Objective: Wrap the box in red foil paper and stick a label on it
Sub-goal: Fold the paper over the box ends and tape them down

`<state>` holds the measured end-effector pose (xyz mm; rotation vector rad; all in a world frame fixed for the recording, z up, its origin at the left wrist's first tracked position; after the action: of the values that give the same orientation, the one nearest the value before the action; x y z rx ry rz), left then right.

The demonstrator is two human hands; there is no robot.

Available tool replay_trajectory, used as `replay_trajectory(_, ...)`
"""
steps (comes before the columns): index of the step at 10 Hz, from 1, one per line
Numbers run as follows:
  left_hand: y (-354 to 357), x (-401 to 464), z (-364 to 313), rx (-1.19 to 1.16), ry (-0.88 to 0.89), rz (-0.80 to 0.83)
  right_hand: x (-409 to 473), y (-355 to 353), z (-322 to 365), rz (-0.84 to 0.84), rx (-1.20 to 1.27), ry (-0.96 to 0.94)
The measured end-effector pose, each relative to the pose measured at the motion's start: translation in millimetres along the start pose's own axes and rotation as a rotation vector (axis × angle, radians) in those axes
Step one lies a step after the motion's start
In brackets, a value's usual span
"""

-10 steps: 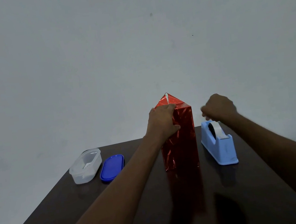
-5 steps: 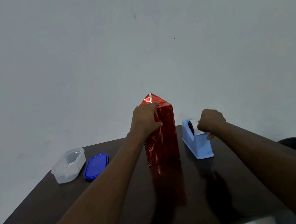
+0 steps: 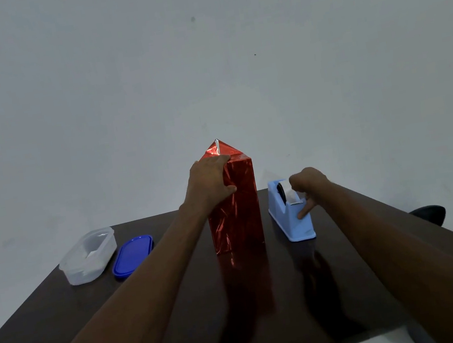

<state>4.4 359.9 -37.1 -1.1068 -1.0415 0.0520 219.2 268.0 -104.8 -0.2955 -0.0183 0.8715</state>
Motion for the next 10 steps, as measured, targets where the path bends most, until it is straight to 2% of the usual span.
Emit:
replay_trajectory(2, -1, -1, -1, -0.007, -0.004, -0.003, -11, -9, -32, -0.087, 0.236, -0.034)
replay_trajectory(3, -4, -2, -2, -0.011, -0.003, -0.007, -11, -9, -50, -0.266, 0.164, -0.049)
replay_trajectory(4, -5, -2, -3, -0.019, -0.003, -0.007, -18, -5, -61, -0.375, 0.036, -0.102)
replay_trajectory(5, -6, -3, -3, -0.015, -0.005, 0.002, -20, -5, -69, -0.410, 0.084, -0.152)
replay_trajectory(7, -6, -4, -4, -0.014, -0.009, 0.007, -27, -4, -75, -0.451, 0.109, -0.130)
replay_trajectory(9, -8, -4, -4, -0.013, -0.010, 0.015, -34, -1, -72, -0.465, 0.066, -0.163)
replay_trajectory(10, -8, -4, -5, -0.018, -0.013, 0.016, -36, -1, -78, -0.456, 0.036, -0.114)
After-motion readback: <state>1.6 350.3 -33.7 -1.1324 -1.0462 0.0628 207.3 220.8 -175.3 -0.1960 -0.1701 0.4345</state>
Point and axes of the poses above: each hand's wrist, its own x-axis towards the middle knuckle, its own y-axis out of the palm, z = x × y, the point moved 6 cm from there along x, towards the middle knuckle, and after that the axes turned 3 degrees about x, right-handed, at the moved point
